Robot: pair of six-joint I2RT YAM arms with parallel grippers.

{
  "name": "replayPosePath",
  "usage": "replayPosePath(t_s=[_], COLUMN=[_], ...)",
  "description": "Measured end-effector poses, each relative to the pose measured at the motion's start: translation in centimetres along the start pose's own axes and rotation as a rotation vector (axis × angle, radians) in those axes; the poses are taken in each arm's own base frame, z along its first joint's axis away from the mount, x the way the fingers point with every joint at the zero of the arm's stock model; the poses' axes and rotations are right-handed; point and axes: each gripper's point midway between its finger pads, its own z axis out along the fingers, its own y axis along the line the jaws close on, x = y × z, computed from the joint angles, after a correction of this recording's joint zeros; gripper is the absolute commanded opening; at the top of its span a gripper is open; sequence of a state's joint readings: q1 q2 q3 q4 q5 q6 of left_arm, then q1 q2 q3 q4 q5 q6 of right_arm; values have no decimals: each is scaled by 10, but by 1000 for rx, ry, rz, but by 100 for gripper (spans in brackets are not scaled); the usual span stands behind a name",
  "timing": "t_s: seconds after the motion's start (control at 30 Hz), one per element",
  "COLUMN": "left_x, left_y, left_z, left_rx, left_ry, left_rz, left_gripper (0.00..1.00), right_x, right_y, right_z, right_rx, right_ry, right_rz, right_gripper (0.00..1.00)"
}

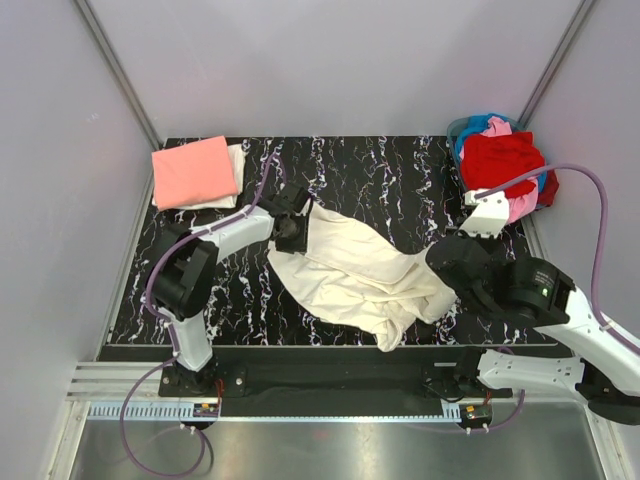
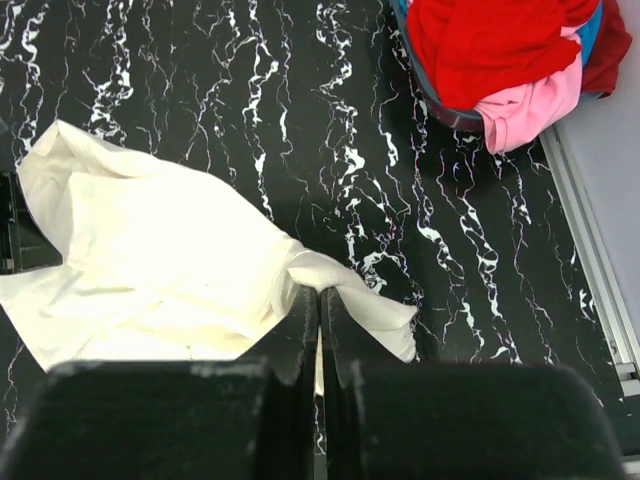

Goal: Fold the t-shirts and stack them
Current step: Flatten the tshirt out

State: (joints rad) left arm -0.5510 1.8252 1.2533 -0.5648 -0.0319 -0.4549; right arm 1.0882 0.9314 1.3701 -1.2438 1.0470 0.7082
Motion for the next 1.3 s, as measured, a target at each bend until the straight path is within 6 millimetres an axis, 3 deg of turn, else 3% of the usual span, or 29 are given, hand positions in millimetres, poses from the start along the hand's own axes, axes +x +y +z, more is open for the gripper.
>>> replayPosePath(t_s=[0.47, 0.97, 1.13, 1.3], left_x=[-12, -12, -12, -15], left_y=[15, 20, 19, 16], left_z=[4, 17, 18, 18], left_rx=[-34, -40, -38, -21], left_ry=[-30, -19, -22, -31], left_rz=[-42, -54, -54, -56], left_gripper=[40, 39, 30, 9], right_x=[24, 35, 36, 38], right_y=[9, 11, 11, 11], right_z=[6, 8, 8, 8], right_rx=[-17, -25, -24, -23], right_ry=[50, 75, 78, 80], right_rz=[-8, 2, 3, 4], right_gripper=[0, 0, 0, 0])
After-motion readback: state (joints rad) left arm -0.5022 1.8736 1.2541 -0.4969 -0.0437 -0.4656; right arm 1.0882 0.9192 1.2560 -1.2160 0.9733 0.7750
